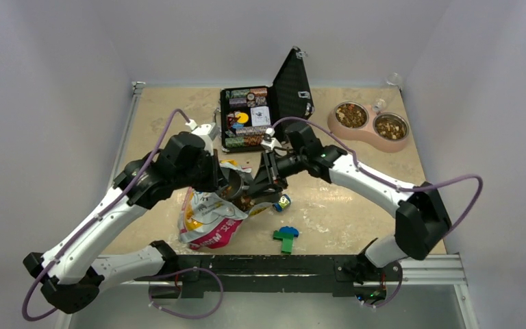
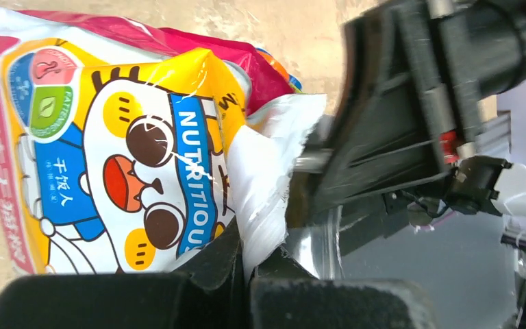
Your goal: Serve the pet food
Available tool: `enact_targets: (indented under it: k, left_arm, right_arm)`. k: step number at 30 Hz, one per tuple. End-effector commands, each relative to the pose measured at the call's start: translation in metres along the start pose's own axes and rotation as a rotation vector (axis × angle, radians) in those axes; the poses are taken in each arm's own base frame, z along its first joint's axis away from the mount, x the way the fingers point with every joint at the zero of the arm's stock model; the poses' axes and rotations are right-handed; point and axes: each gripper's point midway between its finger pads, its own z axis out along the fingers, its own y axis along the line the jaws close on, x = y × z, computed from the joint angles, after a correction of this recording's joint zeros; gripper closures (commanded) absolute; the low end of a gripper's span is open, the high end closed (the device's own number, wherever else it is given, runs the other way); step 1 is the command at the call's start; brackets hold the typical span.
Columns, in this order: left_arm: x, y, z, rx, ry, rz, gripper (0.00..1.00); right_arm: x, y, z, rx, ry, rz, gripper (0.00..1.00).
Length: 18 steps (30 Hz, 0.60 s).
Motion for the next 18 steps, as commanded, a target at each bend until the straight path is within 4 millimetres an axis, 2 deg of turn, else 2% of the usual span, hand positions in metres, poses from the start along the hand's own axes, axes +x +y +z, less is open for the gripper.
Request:
enact_targets:
  k: [1,4,8,12,15,17,18]
  left_arm:
    - [-0.029,-0.012,-0.039,0.084,-0.219,-0.028,1.0]
    - [-0.031,-0.005,-0.045,0.068,-0.26,-0.035,1.0]
    - [-0.036,0.001,-0.054,0.045,-0.298,-0.033,1.0]
    - [-0.038,0.003,-0.059,0.038,-0.317,-0.031,1.0]
    - [-0.039,0.006,-0.063,0.022,-0.327,-0.032,1.0]
    - [-0.04,0.009,-0.067,0.013,-0.344,-0.034,1.0]
    - [-0.041,0.01,-0.069,0.012,-0.352,-0.03,1.0]
  right_arm:
    - [0.018,0.07,-0.048,-0.356,-0.024,-0.305,1.0]
    - [0.026,0.042,-0.049,-0.294,-0.033,-0.26,1.0]
    - [0.028,0.019,-0.055,-0.254,-0.106,-0.202,1.0]
    - [0.032,0.015,-0.058,-0.279,-0.123,-0.188,1.0]
    - [0.045,0.017,-0.063,-0.305,-0.106,-0.21,1.0]
    - [0.057,0.008,-0.066,-0.301,-0.103,-0.214,1.0]
    - [0.055,0.002,-0.065,-0.287,-0.142,-0.198,1.0]
